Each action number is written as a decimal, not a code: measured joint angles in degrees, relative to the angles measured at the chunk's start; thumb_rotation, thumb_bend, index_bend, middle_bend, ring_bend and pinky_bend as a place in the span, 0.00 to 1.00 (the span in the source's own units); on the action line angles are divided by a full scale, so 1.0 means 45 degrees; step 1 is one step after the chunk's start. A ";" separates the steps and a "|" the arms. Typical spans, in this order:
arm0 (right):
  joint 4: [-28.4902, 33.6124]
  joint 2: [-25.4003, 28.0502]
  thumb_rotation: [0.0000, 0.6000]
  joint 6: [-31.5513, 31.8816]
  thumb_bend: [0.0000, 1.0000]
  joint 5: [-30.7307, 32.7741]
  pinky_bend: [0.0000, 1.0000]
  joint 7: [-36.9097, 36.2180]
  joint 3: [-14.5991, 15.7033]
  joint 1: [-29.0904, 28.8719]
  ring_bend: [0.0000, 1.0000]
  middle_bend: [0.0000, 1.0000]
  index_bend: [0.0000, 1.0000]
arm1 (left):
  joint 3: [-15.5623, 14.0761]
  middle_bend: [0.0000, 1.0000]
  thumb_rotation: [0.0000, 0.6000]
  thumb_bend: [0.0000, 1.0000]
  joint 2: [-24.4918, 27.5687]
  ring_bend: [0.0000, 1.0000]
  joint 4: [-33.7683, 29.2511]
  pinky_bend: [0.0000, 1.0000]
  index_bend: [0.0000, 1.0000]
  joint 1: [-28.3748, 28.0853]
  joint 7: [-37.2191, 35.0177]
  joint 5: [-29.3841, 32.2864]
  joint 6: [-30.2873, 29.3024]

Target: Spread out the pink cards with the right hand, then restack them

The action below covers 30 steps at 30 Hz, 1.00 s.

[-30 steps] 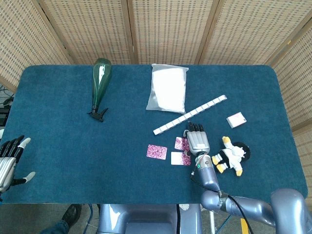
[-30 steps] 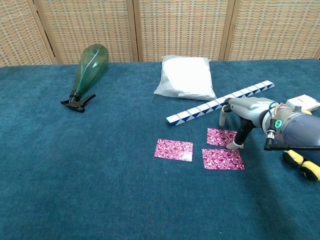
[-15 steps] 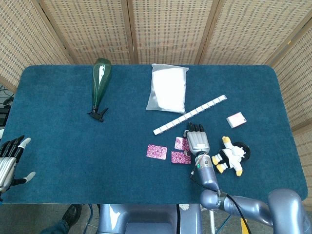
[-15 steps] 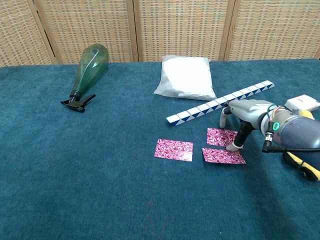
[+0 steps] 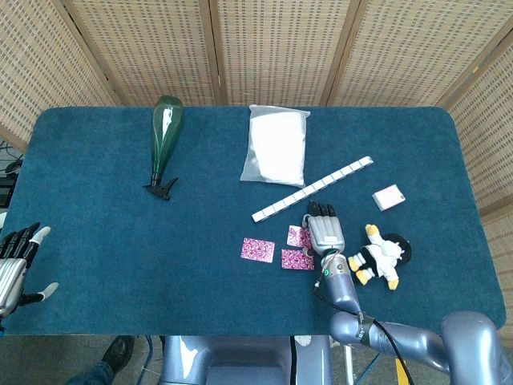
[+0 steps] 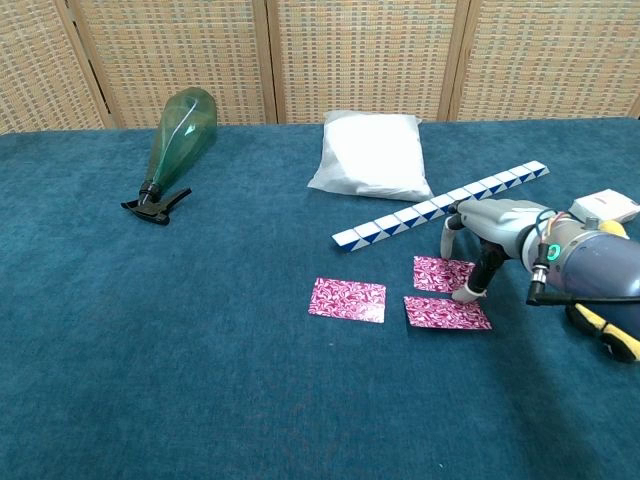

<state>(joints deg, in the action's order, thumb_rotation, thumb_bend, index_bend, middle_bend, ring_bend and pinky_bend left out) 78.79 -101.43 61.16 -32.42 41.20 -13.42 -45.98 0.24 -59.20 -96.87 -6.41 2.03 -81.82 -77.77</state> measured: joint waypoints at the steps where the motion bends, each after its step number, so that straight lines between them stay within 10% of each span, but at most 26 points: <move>1: -0.0001 -0.0003 1.00 -0.0008 0.31 -0.0022 0.04 -0.0011 0.0010 0.0006 0.00 0.00 0.50 | 0.0002 0.00 1.00 0.22 0.0000 0.00 0.0000 0.00 0.00 -0.0001 0.0001 0.0002 0.0000; 30: 0.0163 0.0054 1.00 0.0130 0.34 -0.0768 0.04 -0.0416 0.0046 0.0238 0.00 0.00 0.53 | -0.0005 0.00 1.00 0.22 0.0013 0.00 -0.0026 0.00 0.00 -0.0005 0.0048 0.0027 0.0023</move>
<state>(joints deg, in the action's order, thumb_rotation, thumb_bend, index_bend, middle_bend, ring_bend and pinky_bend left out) 79.52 -101.19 61.74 -35.87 39.32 -13.22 -44.91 0.22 -59.15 -96.99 -6.44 2.24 -81.70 -77.67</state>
